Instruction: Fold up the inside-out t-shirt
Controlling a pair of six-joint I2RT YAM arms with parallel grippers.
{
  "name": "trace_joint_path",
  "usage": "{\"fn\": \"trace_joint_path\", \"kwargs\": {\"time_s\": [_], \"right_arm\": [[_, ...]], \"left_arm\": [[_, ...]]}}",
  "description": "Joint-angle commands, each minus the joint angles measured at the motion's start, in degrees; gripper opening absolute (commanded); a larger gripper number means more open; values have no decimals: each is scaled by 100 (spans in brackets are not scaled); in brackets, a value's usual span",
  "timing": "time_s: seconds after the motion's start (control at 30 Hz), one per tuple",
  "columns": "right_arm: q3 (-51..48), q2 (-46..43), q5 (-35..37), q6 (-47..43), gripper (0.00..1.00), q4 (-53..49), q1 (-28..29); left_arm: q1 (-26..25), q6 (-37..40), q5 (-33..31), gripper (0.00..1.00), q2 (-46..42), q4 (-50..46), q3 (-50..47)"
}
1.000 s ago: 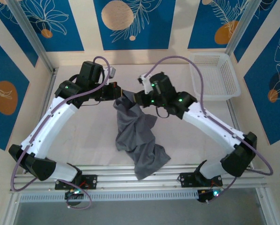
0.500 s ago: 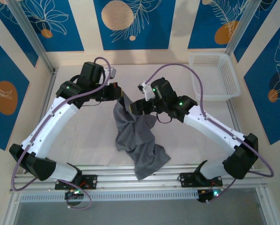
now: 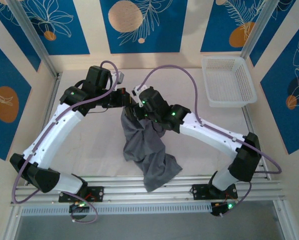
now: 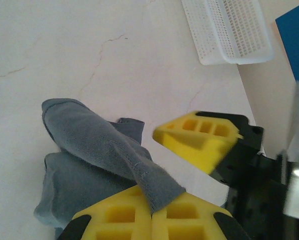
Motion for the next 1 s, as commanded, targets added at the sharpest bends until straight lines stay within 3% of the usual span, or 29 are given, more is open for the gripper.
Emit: {"fn": "trace_joint_path", "kwargs": {"time_s": [0.0, 0.1, 0.27, 0.43, 0.5, 0.57, 0.73, 0.77, 0.83, 0.87, 0.97], "right_arm": [[234, 179, 525, -283, 69, 28, 12], [348, 130, 527, -128, 62, -326, -68], [274, -159, -87, 230, 39, -964, -383], [71, -290, -1097, 512, 30, -1368, -960], [29, -273, -1580, 520, 20, -1404, -1096], [-30, -233, -2008, 557, 2, -1357, -1198], [-194, -346, -2746, 690, 0, -928, -1312], [-247, -414, -2851, 744, 0, -792, -1309], [-342, -579, -3145, 950, 0, -536, -1339], [-344, -632, -3267, 1054, 0, -480, -1356], [-276, -796, -3391, 1324, 0, -516, -1390]], "left_arm": [[56, 51, 150, 0, -94, 73, 57], [52, 140, 81, 0, -142, 16, 35], [51, 214, 13, 0, -173, 55, 4], [47, 183, 88, 0, -125, 111, -5], [50, 188, 104, 0, -112, 120, -13], [46, 199, 123, 0, -84, 130, -22], [47, 240, 52, 0, -126, 137, -189], [51, 245, -62, 1, -151, 142, -295], [51, 403, -451, 16, -190, 203, -651], [51, 586, -847, 24, -185, 236, -909], [94, 1005, -2431, 30, -60, 314, -1659]]}}
